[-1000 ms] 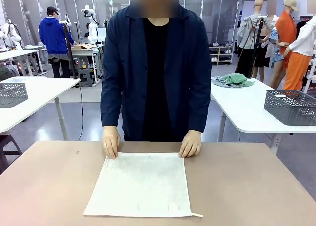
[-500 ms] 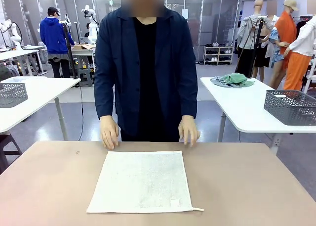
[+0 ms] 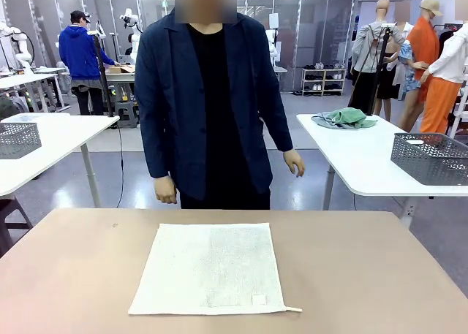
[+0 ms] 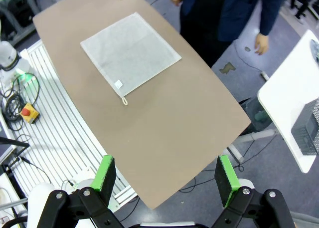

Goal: Fold the towels and place them in the basket.
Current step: When a person lays out a Towel with hook on the table, fold it in half twice.

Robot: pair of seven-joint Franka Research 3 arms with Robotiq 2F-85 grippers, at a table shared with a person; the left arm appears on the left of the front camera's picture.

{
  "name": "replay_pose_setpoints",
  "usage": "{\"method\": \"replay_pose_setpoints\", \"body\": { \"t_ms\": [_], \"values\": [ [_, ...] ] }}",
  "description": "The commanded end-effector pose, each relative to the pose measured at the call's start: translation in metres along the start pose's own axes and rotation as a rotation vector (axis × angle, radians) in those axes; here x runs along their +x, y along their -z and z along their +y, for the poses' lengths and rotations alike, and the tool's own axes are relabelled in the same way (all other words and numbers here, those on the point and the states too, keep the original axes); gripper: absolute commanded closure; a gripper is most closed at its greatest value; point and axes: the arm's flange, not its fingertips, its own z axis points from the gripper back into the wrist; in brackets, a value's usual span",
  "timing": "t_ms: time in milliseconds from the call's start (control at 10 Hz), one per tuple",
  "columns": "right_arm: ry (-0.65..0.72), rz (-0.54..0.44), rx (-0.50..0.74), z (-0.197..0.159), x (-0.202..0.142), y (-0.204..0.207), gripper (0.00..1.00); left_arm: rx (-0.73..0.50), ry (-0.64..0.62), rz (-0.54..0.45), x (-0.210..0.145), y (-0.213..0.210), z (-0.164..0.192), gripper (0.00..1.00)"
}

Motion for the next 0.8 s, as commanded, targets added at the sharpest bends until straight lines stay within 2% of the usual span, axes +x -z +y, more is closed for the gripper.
{"method": "replay_pose_setpoints", "body": {
  "t_ms": [0,300,500,700],
  "values": [
    [-0.105,0.052,0.086,0.007,0.02,0.04,0.0,-0.038,0.085,0.035,0.016,0.025,-0.013,0.0],
    [-0.294,0.156,0.244,0.037,0.051,0.131,0.0,-0.141,0.299,0.091,0.046,0.1,-0.066,0.0],
    [-0.396,0.205,0.346,0.063,0.056,0.197,0.0,-0.22,0.445,0.14,0.055,0.158,-0.117,0.0],
    [-0.472,0.262,0.401,0.077,0.05,0.252,0.0,-0.254,0.572,0.191,0.049,0.209,-0.155,0.0]
  ]
}}
